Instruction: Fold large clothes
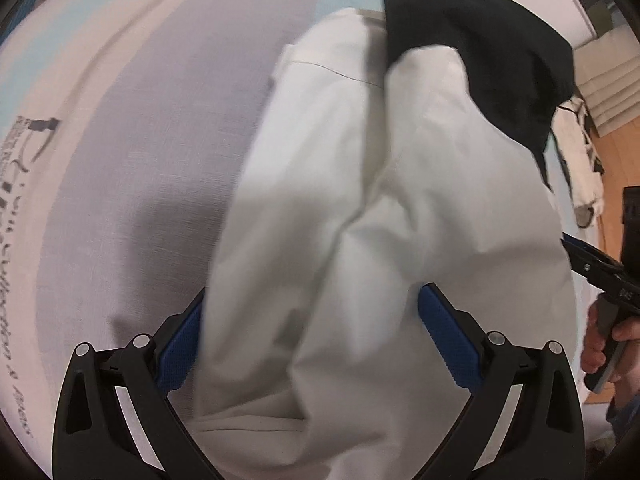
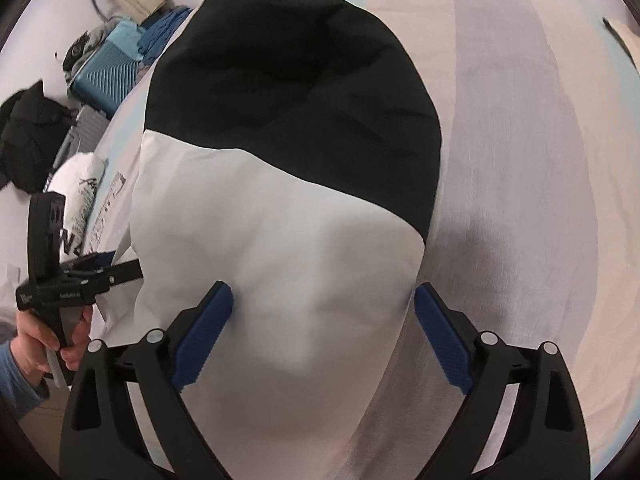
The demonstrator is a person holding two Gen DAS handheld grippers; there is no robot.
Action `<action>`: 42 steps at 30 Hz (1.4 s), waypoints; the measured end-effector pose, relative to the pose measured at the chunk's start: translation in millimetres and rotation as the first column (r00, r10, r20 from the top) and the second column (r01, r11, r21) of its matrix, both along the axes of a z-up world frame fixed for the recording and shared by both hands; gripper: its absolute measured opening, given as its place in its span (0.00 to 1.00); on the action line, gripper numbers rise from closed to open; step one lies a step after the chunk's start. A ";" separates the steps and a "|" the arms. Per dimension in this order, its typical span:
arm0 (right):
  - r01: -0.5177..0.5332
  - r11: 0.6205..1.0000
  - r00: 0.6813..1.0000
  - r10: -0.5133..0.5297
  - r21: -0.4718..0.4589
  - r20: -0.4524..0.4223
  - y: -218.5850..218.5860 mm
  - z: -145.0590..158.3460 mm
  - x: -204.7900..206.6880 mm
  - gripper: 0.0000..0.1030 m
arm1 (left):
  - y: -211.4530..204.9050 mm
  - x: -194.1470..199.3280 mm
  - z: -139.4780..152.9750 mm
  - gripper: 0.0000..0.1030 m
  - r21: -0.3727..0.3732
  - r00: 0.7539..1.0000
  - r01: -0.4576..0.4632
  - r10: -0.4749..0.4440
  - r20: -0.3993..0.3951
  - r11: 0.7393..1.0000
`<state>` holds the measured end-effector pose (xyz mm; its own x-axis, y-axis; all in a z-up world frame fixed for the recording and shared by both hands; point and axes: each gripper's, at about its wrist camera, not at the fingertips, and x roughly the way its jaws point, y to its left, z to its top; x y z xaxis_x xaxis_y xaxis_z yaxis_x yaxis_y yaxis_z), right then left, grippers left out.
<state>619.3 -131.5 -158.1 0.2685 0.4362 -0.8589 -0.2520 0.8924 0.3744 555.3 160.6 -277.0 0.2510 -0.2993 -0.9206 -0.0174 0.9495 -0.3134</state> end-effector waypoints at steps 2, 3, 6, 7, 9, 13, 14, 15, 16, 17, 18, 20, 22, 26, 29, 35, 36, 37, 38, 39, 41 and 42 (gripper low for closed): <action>0.013 1.000 1.000 -0.012 -0.014 0.013 -0.6 5.5 -3.4 0.85 | -8.6 2.1 -2.7 0.94 0.000 0.999 0.034 -0.034 -0.008 0.999; 0.012 1.000 1.000 -0.012 -0.017 0.014 -0.3 7.0 -5.1 0.85 | -10.9 3.5 -4.0 0.94 -0.010 0.999 0.040 -0.040 -0.011 0.999; 0.008 1.000 1.000 -0.008 0.005 -0.013 -1.8 6.1 -9.6 0.85 | -16.0 2.1 -4.4 0.94 -0.049 0.998 0.050 -0.051 -0.021 0.998; 0.008 1.000 1.000 -0.008 0.017 -0.027 -2.8 4.6 -10.3 0.85 | -16.7 2.3 -4.5 0.94 -0.077 0.998 0.053 -0.055 -0.024 0.996; 0.020 0.998 0.998 -0.017 0.052 -0.061 -7.7 -0.1 -9.1 0.85 | -20.5 6.4 -4.7 0.94 -0.115 0.997 0.070 -0.074 -0.036 0.991; 0.039 0.990 0.989 -0.019 0.135 -0.145 -13.2 -19.1 -2.4 0.86 | -19.2 11.2 -12.2 0.94 -0.163 0.995 0.070 -0.080 -0.056 0.984; 0.047 0.986 0.986 -0.020 0.161 -0.166 -13.0 -22.9 -0.1 0.86 | -19.5 11.5 -12.0 0.94 -0.179 0.995 0.074 -0.085 -0.054 0.981; 0.052 0.982 0.984 -0.020 0.179 -0.176 -13.3 -25.4 1.6 0.86 | -21.4 11.5 -11.4 0.94 -0.186 0.994 0.085 -0.096 -0.048 0.979; 0.058 0.979 0.982 -0.022 0.195 -0.187 -13.2 -28.5 3.5 0.86 | -26.8 12.0 -10.0 0.94 -0.187 0.994 0.095 -0.104 -0.042 0.978; 0.063 0.977 0.981 -0.023 0.203 -0.192 -12.6 -30.1 5.0 0.86 | -29.9 11.5 -9.8 0.94 -0.185 0.993 0.103 -0.112 -0.036 0.977; 0.073 0.973 0.979 -0.027 0.221 -0.202 -11.8 -32.5 6.6 0.86 | -31.1 11.8 -11.2 0.94 -0.188 0.993 0.103 -0.111 -0.033 0.977; 0.095 0.962 0.972 -0.034 0.256 -0.233 -10.4 -39.0 9.7 0.86 | -33.7 15.7 -13.1 0.92 -0.191 0.994 0.094 -0.102 -0.029 0.977; 0.123 0.946 0.964 -0.043 0.299 -0.262 -14.5 -42.7 9.3 0.80 | -32.4 13.8 -13.1 0.86 -0.196 0.995 0.084 -0.092 -0.033 0.977; 0.135 0.936 0.963 -0.047 0.325 -0.265 -15.3 -36.1 6.5 0.59 | -22.4 15.9 -15.3 0.60 -0.204 0.996 0.042 -0.057 -0.067 0.978; 0.134 0.935 0.967 -0.052 0.327 -0.249 -14.9 -29.3 3.0 0.48 | -14.6 15.9 -14.1 0.46 -0.195 0.995 0.044 -0.060 -0.077 0.980; 0.132 0.941 0.976 -0.069 0.310 -0.207 -12.5 -17.5 -1.8 0.41 | -10.7 12.6 -2.6 0.25 -0.163 0.996 0.062 -0.071 -0.047 0.985; 0.129 0.941 0.978 -0.069 0.312 -0.197 -12.4 -15.4 -2.5 0.40 | -10.5 12.5 0.2 0.23 -0.166 0.997 0.066 -0.074 -0.038 0.984; 0.127 0.940 0.980 -0.069 0.316 -0.188 -12.6 -13.3 -2.8 0.38 | -8.2 11.2 2.2 0.20 -0.165 0.996 0.075 -0.081 -0.028 0.983; 0.125 0.939 0.981 -0.069 0.322 -0.181 -13.1 -11.0 -3.0 0.36 | -9.2 10.8 5.1 0.17 -0.165 0.996 0.078 -0.082 -0.019 0.983; 0.117 0.938 0.983 -0.063 0.327 -0.170 -14.2 -8.4 -3.5 0.35 | -7.0 9.4 7.5 0.16 -0.167 0.996 0.080 -0.083 -0.014 0.983; 0.100 0.937 0.988 -0.053 0.335 -0.148 -15.5 -3.0 -4.1 0.32 | -10.6 8.1 14.5 0.14 -0.157 0.995 0.096 -0.096 0.010 0.983; 0.097 0.935 0.989 -0.051 0.340 -0.140 -14.8 -0.6 -4.8 0.32 | -9.4 7.0 17.1 0.14 -0.159 0.995 0.099 -0.098 0.017 0.982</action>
